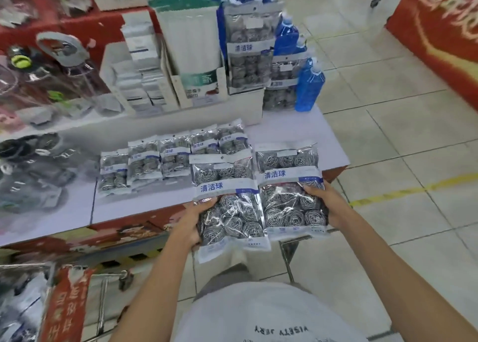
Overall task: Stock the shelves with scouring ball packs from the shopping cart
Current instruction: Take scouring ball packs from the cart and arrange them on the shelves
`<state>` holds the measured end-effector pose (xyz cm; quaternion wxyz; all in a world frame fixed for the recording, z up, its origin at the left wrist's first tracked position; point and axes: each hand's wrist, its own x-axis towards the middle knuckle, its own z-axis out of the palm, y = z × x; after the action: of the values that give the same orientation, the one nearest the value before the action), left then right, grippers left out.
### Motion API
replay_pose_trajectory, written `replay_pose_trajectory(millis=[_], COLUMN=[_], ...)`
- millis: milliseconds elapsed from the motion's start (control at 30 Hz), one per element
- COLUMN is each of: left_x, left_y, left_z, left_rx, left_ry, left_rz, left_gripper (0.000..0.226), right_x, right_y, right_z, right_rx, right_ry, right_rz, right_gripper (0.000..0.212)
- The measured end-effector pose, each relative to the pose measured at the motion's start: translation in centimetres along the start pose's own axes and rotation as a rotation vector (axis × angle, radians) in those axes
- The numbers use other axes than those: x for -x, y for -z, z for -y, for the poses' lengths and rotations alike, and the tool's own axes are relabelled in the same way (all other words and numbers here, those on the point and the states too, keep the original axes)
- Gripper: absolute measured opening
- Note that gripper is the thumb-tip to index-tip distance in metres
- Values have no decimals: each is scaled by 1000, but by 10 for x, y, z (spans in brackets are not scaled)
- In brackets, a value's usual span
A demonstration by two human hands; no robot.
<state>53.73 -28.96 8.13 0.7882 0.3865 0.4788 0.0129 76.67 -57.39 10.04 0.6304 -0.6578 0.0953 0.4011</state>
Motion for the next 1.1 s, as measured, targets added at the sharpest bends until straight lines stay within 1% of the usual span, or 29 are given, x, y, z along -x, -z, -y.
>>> replay_pose_trajectory(millis=[100, 200, 267, 400, 500, 633, 733, 933, 967, 1033, 1067, 1100], left_x=[-26, -55, -78, -122, -155, -188, -207, -246, -251, -261, -266, -272], left_y=[-35, -67, -89, -129, -155, -187, -207, -247, -253, -265, -270, -276], left_z=[-9, -20, -27, -40, -49, -55, -56, -60, -62, -65, -66, -65], left_rx=[-6, -34, -23, -7, -33, -27, -24, -56, -58, -46, -42, -40], left_ry=[28, 36, 54, 70, 81, 99, 114, 126, 125, 130, 134, 131], left_rz=[40, 75, 113, 144, 102, 52, 30, -57, -70, -107, -130, -154], left_gripper=[63, 54, 48, 53, 56, 65, 74, 67, 69, 81, 85, 83], right_x=[-19, -44, -62, -98, -131, -173, -202, -270, -282, -305, -317, -328], right_y=[29, 55, 71, 98, 114, 132, 139, 152, 154, 159, 161, 163], right_z=[15, 33, 46, 76, 98, 119, 130, 158, 163, 172, 175, 177], right_rx=[-13, -7, -5, -11, 2, 25, 77, 206, 222, 247, 255, 266], right_ry=[-9, -18, -17, -54, -83, -104, -127, -192, -200, -207, -212, -217], right_rz=[-38, -65, -77, -96, -95, -90, -83, -26, -23, -10, 4, 14], right_gripper=[57, 60, 58, 55, 49, 55, 55, 54, 50, 45, 46, 49])
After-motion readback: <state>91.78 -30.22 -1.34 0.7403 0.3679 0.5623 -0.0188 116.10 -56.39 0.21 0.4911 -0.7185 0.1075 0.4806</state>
